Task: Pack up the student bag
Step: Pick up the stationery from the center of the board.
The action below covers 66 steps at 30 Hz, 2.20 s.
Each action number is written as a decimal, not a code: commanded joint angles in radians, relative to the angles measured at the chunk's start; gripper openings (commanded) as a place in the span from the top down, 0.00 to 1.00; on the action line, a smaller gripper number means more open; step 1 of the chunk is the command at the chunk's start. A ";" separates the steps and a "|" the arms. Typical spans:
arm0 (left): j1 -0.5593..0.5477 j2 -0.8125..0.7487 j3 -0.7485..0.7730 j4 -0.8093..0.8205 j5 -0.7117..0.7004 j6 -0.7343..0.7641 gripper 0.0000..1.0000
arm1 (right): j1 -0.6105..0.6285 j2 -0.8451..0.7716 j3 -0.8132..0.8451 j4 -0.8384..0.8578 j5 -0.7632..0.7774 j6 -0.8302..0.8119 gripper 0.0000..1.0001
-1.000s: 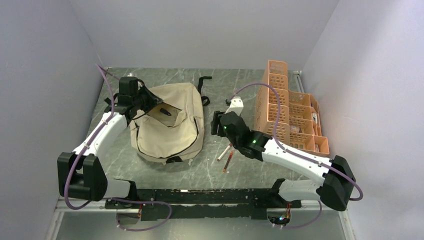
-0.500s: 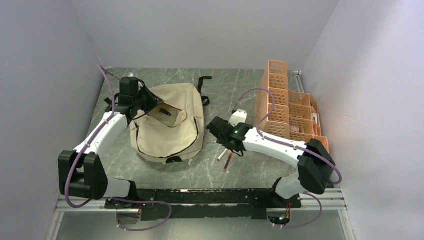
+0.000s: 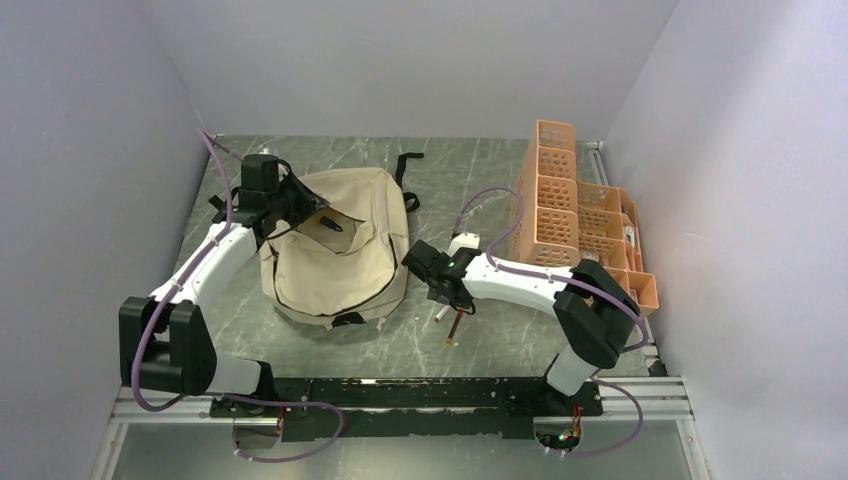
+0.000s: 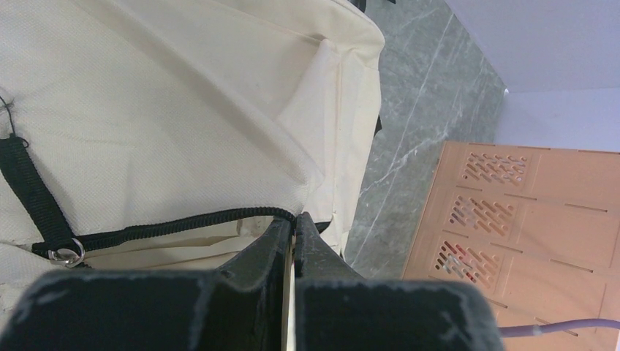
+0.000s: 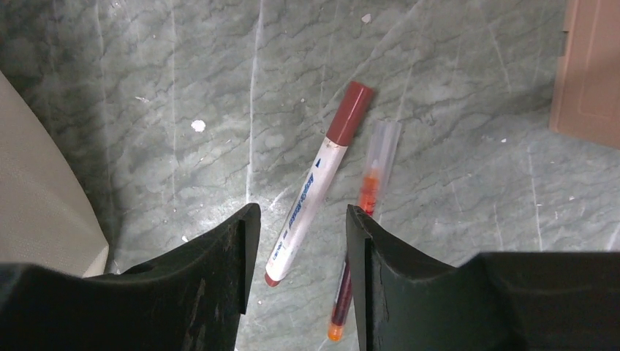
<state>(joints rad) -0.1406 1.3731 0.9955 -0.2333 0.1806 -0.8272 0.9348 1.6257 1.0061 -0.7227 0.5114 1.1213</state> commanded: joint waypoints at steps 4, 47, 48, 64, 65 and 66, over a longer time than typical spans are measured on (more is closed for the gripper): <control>0.007 0.009 0.002 0.036 0.032 -0.005 0.95 | -0.015 0.022 -0.002 0.052 -0.022 -0.004 0.50; 0.007 -0.014 0.015 0.029 0.030 -0.009 0.95 | -0.085 -0.016 -0.113 0.234 -0.128 -0.098 1.00; 0.007 -0.014 0.016 0.028 0.028 -0.007 0.95 | -0.085 -0.037 -0.107 0.250 -0.120 -0.115 1.00; 0.007 -0.001 0.044 0.016 0.030 -0.007 0.95 | -0.084 -0.235 -0.124 0.981 -0.169 -0.715 1.00; 0.007 -0.004 0.047 0.013 0.029 -0.006 0.95 | -0.085 -0.213 -0.100 1.005 -0.205 -0.767 1.00; 0.007 -0.006 0.049 0.011 0.024 -0.005 0.95 | -0.084 -0.194 -0.077 1.027 -0.249 -0.812 1.00</control>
<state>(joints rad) -0.1406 1.3785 0.9997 -0.2348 0.1875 -0.8272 0.8516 1.3792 0.8478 0.0772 0.3782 0.5716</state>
